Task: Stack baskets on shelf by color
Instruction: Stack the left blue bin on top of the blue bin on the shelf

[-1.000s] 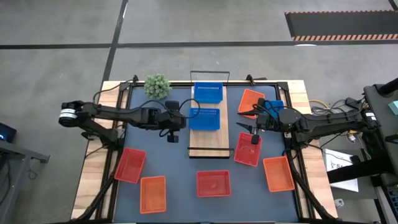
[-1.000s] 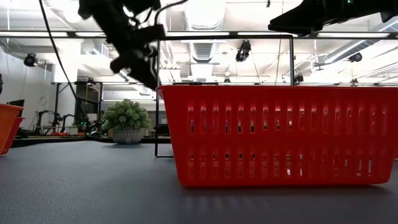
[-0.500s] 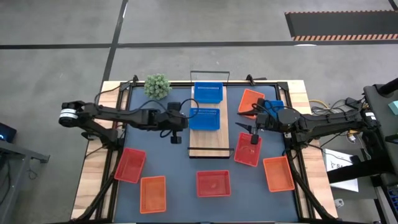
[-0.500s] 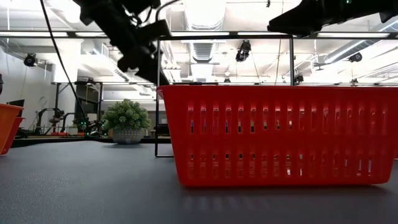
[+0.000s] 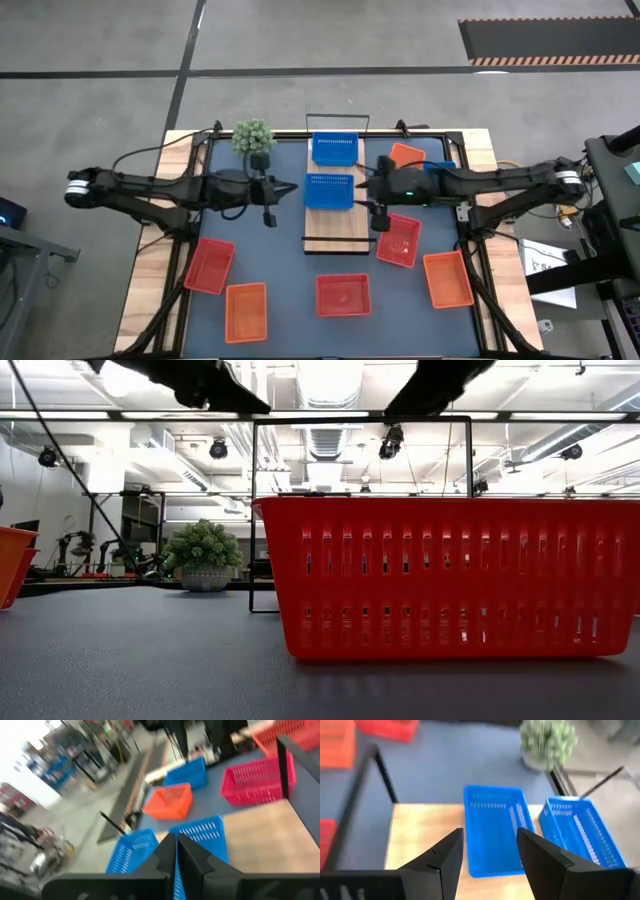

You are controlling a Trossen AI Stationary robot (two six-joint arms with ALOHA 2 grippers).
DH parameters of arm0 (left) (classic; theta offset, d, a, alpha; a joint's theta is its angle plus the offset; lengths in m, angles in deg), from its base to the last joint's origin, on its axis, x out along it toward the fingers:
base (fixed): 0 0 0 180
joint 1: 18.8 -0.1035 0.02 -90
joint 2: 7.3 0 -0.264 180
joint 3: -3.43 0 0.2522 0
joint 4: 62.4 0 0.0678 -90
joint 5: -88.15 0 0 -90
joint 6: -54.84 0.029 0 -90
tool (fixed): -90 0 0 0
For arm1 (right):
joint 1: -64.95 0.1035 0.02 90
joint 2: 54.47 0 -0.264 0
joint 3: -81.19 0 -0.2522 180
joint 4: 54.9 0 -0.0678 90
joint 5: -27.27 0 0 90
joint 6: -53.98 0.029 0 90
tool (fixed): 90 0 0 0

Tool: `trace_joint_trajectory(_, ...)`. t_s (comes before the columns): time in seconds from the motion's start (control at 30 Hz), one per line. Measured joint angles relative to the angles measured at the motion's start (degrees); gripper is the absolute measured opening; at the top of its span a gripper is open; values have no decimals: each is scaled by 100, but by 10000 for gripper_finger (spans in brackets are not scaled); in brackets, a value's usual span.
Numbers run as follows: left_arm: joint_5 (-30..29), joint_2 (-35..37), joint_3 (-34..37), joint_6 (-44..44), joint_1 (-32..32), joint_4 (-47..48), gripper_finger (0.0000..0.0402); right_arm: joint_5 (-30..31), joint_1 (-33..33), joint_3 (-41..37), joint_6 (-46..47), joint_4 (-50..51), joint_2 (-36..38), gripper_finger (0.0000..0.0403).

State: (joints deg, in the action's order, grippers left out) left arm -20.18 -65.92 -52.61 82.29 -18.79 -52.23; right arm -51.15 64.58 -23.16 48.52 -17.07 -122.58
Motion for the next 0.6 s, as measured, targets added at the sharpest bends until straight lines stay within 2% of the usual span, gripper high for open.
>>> trace_joint_trajectory(0.1,-2,285,383,246,0,-705,0,-223,-250,767,12,898,-691,178)
trace_joint_trajectory(0.17,-2,453,595,320,0,-1132,0,-661,-477,1296,5,1486,-1137,178)
trace_joint_trajectory(0.33,-1,849,1008,321,0,-1445,0,-1617,-860,2237,-216,2209,-2160,178)
trace_joint_trajectory(0.6,1,1373,1200,310,2,-1502,0,-1792,-797,2920,-286,2371,-3234,178)
